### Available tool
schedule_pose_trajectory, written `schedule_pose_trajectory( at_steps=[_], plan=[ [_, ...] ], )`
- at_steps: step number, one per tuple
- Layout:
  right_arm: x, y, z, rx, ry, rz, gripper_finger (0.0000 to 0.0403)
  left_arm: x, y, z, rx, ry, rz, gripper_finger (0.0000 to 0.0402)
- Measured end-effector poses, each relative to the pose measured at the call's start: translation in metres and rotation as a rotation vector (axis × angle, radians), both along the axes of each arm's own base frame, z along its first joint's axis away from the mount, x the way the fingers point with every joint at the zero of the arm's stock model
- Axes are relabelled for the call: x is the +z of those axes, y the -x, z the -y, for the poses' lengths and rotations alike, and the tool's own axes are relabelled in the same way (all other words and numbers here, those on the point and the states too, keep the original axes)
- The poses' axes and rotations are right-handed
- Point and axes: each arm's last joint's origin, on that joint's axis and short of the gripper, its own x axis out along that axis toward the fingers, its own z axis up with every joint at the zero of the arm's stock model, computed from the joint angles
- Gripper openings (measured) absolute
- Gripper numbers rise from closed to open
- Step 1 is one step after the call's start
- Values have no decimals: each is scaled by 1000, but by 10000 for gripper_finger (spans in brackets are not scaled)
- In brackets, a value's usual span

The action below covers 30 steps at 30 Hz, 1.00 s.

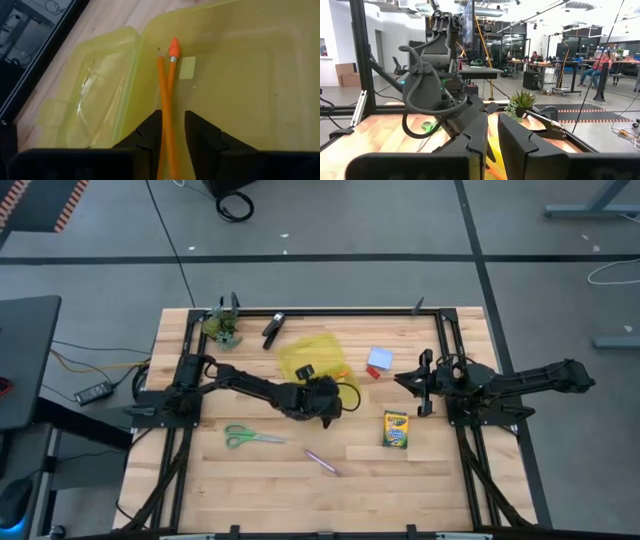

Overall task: Pack school essentials
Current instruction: Put the green scissors into the yellow supply box

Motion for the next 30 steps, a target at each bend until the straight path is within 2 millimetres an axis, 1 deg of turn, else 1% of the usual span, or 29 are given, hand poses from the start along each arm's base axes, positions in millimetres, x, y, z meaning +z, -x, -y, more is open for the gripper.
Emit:
schedule_pose_trajectory(
  at_steps=[4,7,12,14,17,20,24,26,30],
  plan=[
    [0,0,0,0,0,0,51,-1,2,5,-25,-11,-33,120],
    [0,0,0,0,0,0,51,2,3,11,-69,-33,-52,127],
    [0,0,0,0,0,1,51,17,2,22,-159,-70,-43,114],
    [0,0,0,1,0,1,51,25,5,27,-197,-85,-53,105],
    [0,0,0,0,0,-2,51,39,8,35,-228,-80,-10,94],
    [0,0,0,1,1,-4,51,54,12,45,-288,-22,32,86],
    [0,0,0,1,0,-4,51,68,20,57,-374,109,50,79],
    [0,0,0,1,1,-4,51,72,25,63,-408,178,42,76],
    [-1,0,0,1,1,-6,51,68,41,74,-418,263,-76,76]
  ],
)
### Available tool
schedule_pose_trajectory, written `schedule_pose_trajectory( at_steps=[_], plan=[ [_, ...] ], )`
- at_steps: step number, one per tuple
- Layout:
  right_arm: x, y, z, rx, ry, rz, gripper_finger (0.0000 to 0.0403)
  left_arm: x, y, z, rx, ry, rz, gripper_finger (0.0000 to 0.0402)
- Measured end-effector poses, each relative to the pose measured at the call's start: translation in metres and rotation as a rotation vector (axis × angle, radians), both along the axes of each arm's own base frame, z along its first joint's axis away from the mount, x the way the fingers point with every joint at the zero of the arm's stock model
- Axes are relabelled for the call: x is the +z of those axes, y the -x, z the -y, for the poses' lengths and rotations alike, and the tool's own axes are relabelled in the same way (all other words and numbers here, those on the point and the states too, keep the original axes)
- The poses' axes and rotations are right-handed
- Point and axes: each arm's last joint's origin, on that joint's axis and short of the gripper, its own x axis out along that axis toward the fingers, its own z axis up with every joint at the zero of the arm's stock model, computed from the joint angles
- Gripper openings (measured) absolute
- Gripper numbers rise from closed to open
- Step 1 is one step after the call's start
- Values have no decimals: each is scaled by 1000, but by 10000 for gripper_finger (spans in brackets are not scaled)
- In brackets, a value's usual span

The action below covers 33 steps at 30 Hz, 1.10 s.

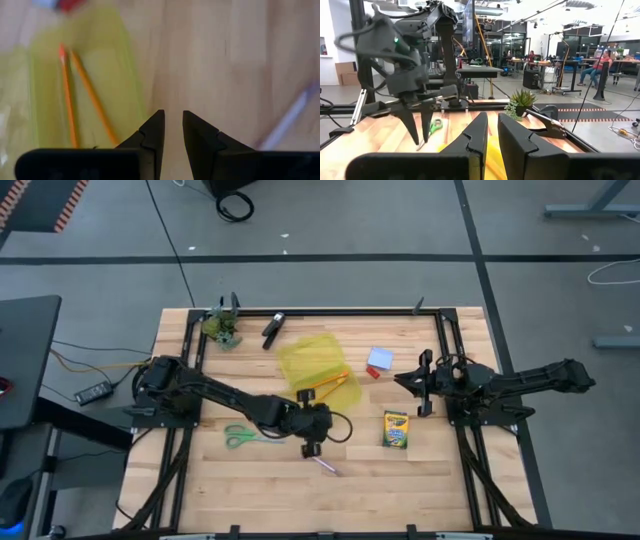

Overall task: Pack school essentials
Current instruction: Put the green scissors into the yellow supply box

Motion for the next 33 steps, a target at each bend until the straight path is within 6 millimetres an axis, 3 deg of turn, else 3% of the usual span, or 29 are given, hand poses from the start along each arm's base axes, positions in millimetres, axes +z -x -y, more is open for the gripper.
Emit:
schedule_pose_trajectory(
  at_steps=[9,17,20,25,33],
  plan=[
    [0,0,0,0,0,-2,51,-6,38,23,6,-37,-263,82],
    [0,0,0,0,0,-3,51,-7,64,28,6,-67,-475,64],
    [0,0,0,0,0,-3,51,-11,69,26,-15,-59,-503,56],
    [0,0,0,0,0,-2,51,-24,95,19,-38,-61,-559,42],
    [0,0,0,0,0,-3,51,-14,131,1,-59,-6,-473,22]
  ],
)
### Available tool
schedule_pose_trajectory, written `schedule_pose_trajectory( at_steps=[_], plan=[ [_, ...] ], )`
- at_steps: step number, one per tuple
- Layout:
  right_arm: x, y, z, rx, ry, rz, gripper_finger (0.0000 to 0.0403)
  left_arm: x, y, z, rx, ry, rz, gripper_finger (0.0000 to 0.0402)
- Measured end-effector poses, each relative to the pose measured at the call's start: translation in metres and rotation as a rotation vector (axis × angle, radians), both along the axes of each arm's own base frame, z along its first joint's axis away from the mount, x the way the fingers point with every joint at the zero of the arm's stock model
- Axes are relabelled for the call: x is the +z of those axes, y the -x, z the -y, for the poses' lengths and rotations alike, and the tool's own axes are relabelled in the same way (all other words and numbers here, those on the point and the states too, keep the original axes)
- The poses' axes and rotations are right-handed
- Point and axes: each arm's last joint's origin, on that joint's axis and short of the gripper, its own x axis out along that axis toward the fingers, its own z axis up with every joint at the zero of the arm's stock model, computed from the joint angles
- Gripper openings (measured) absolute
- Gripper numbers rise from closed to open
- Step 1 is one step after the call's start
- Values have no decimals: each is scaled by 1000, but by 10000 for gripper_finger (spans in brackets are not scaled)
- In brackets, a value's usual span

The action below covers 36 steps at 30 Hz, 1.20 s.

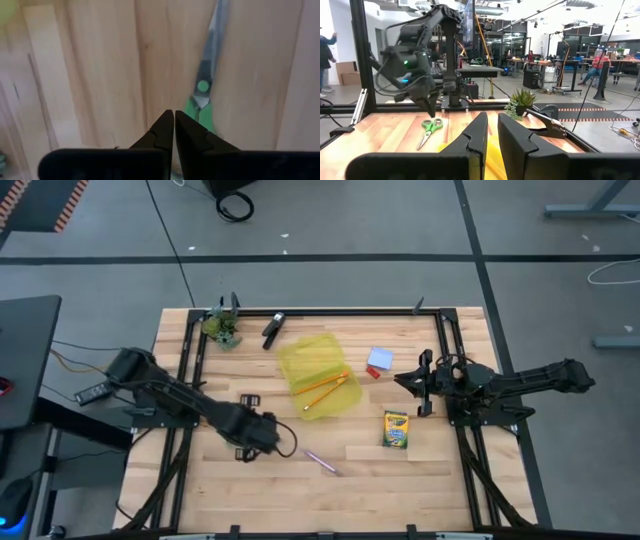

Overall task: Pack school essentials
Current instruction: Put the green scissors into the yellow supply box

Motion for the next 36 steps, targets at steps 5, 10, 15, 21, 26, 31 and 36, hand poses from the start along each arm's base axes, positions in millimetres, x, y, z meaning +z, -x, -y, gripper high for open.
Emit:
schedule_pose_trajectory(
  at_steps=[5,10,15,21,26,31,36],
  plan=[
    [0,0,0,0,0,0,51,3,17,-15,93,23,41,21],
    [0,0,0,0,0,0,51,2,23,-18,223,62,52,53],
    [0,0,0,0,0,0,51,1,27,-10,321,190,0,100],
    [0,0,0,0,0,0,51,1,34,1,341,240,-52,140],
    [0,0,0,0,0,0,51,1,42,11,245,216,-89,153],
    [0,0,0,0,0,0,51,1,56,22,167,174,-145,161],
    [0,0,0,0,0,0,51,-3,62,26,203,162,-153,163]
  ],
)
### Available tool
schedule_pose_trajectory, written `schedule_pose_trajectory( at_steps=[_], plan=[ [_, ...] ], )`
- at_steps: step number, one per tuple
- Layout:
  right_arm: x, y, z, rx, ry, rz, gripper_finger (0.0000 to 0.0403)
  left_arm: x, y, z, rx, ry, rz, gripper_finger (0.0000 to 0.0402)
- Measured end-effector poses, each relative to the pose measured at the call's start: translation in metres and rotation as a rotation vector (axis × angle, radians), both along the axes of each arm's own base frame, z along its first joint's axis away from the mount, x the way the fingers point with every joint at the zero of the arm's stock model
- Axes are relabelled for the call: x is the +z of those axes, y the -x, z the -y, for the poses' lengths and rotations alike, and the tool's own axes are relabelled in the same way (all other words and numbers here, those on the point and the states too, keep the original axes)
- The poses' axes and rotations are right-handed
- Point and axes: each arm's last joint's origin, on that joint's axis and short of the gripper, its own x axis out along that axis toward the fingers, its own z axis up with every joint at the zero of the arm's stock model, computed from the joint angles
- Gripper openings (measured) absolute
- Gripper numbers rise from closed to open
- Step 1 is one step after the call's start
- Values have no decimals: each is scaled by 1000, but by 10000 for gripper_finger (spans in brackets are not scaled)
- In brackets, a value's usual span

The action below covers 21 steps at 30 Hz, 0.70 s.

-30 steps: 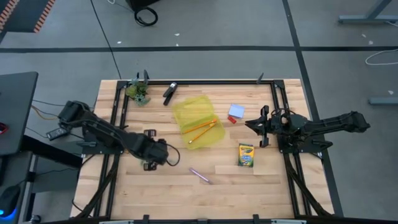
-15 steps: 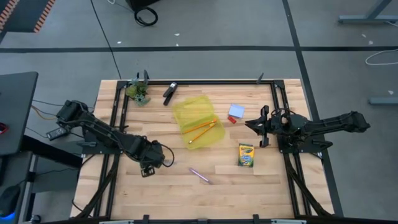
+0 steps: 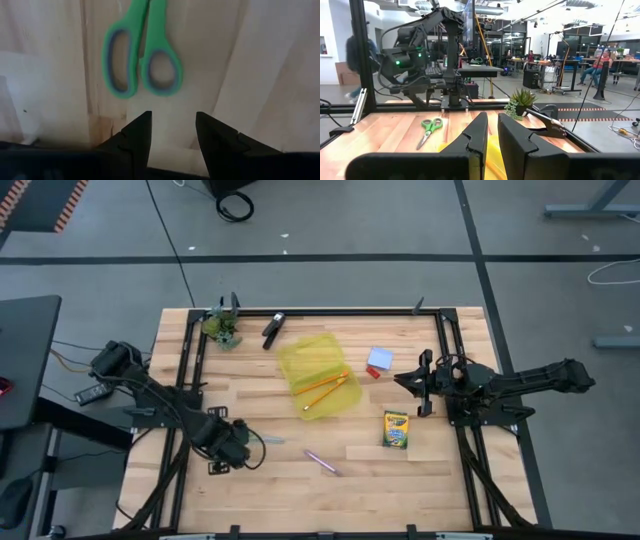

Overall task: Pack school essentials
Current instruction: Put the green scissors into the yellow supply box

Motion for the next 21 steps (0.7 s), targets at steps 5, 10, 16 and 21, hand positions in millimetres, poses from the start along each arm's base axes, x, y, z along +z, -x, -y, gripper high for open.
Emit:
schedule_pose_trajectory(
  at_steps=[5,10,16,21],
  plan=[
    [0,0,0,0,0,0,51,-20,4,-11,69,24,-45,162],
    [0,0,0,0,0,0,51,-32,6,-23,64,26,-74,155],
    [0,0,0,0,0,0,51,-37,2,-30,32,43,-61,156],
    [0,0,0,0,0,0,51,-33,0,-38,38,44,-33,149]
  ],
)
